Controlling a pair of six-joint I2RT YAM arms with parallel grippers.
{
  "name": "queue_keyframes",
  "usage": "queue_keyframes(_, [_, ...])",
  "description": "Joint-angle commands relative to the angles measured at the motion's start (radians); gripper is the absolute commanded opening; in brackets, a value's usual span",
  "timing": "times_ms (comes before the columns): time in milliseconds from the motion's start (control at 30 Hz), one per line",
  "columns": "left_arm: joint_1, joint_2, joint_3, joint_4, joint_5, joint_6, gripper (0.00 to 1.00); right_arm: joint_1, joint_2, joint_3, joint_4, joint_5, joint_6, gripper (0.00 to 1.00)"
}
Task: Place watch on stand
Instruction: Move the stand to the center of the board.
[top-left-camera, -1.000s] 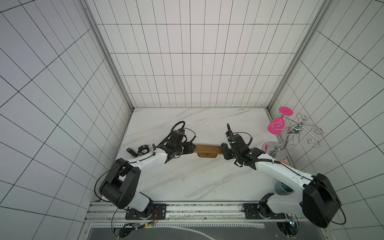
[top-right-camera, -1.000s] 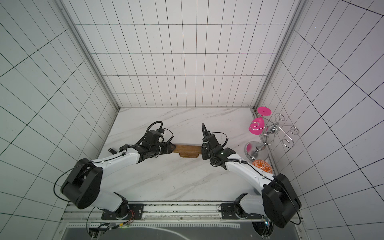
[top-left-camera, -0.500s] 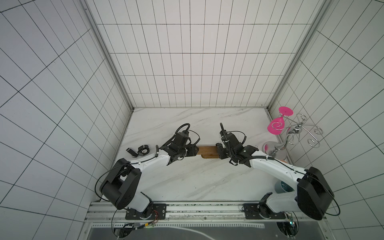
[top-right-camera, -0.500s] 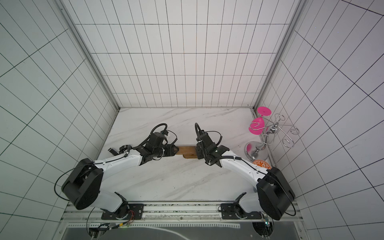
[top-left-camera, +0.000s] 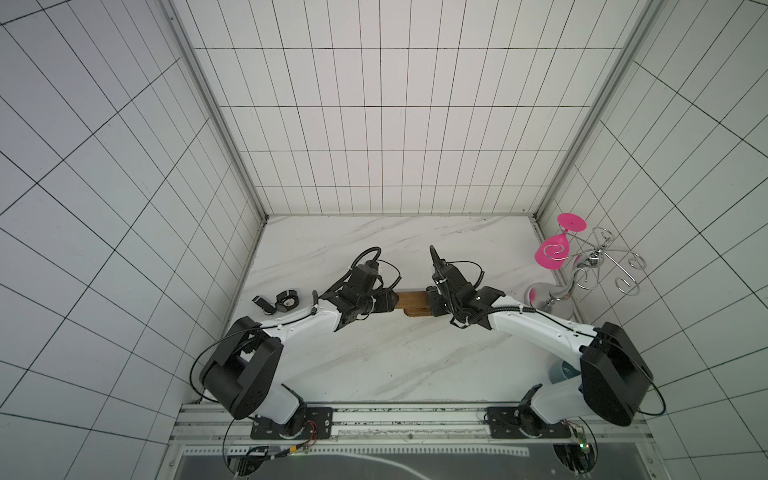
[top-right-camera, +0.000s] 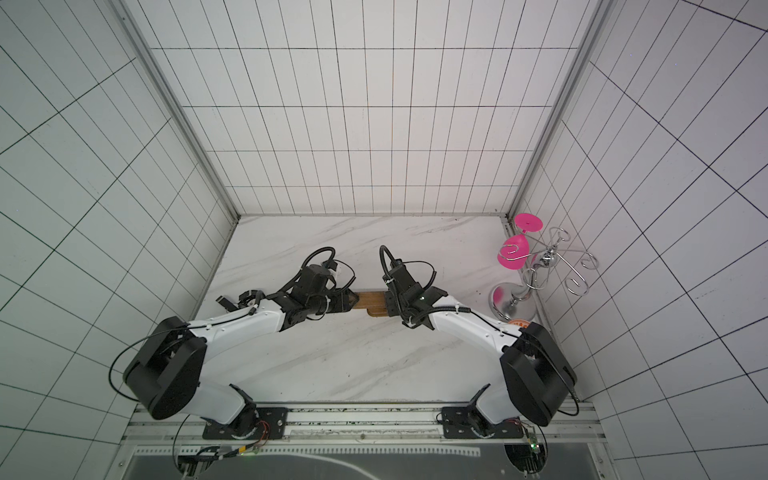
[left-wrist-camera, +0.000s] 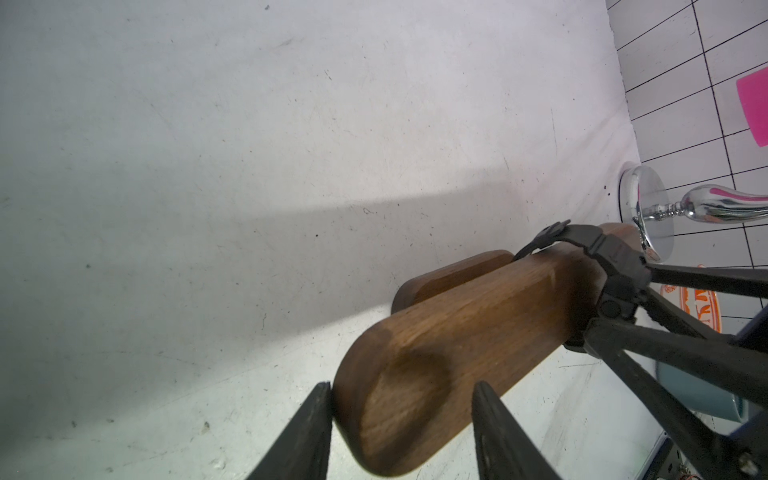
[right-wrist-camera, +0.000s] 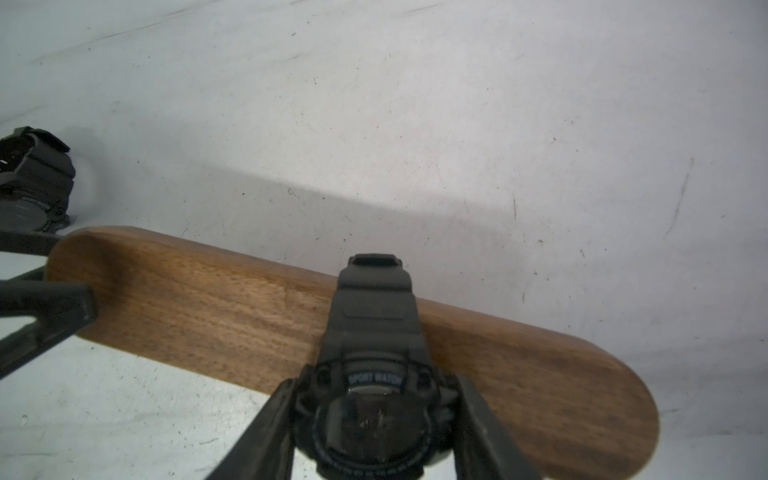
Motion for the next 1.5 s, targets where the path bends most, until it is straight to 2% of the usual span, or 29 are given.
queue_keyframes(0, [-0.004, -0.019, 0.017, 0.03, -0.014, -0.003, 0.53, 0.017, 0.009, 0.102, -0.022, 0.03, 0.03, 0.58])
queue_keyframes(167, [-0.004, -0.027, 0.016, 0.026, -0.022, -0.003, 0.54, 0.024, -0.002, 0.1, -0.018, 0.035, 0.03, 0.67])
queue_keyframes(367, [-0.003, -0.037, 0.017, 0.015, -0.032, -0.001, 0.55, 0.029, -0.023, 0.096, -0.016, 0.033, 0.027, 0.7])
queue_keyframes(533, [0.015, -0.07, 0.032, -0.053, -0.076, 0.023, 0.6, 0.029, -0.088, 0.085, -0.026, 0.049, -0.006, 0.78])
queue_keyframes(633, [0.061, -0.087, 0.039, -0.107, -0.07, 0.047, 0.62, 0.029, -0.124, 0.093, -0.067, 0.088, -0.054, 0.83])
queue_keyframes(800, [0.155, -0.172, 0.036, -0.206, -0.094, 0.081, 0.63, 0.028, -0.216, 0.049, -0.069, 0.133, -0.115, 0.85])
queue_keyframes(967, [0.246, -0.255, 0.028, -0.313, -0.27, 0.098, 0.64, 0.027, -0.319, -0.032, -0.005, 0.135, -0.132, 0.85])
queue_keyframes(1033, [0.296, -0.269, 0.014, -0.317, -0.282, 0.101, 0.65, 0.027, -0.347, -0.053, 0.009, 0.136, -0.13, 0.85])
queue_keyframes(1167, [0.38, -0.234, 0.023, -0.335, -0.275, 0.094, 0.65, 0.027, -0.383, -0.076, 0.038, 0.135, -0.123, 0.85])
queue_keyframes(1333, [0.422, -0.113, 0.088, -0.411, -0.276, 0.097, 0.63, 0.028, -0.404, -0.095, 0.041, 0.132, -0.119, 0.85])
queue_keyframes(1467, [0.431, -0.04, 0.091, -0.399, -0.273, 0.104, 0.62, 0.027, -0.428, -0.118, 0.044, 0.13, -0.119, 0.84])
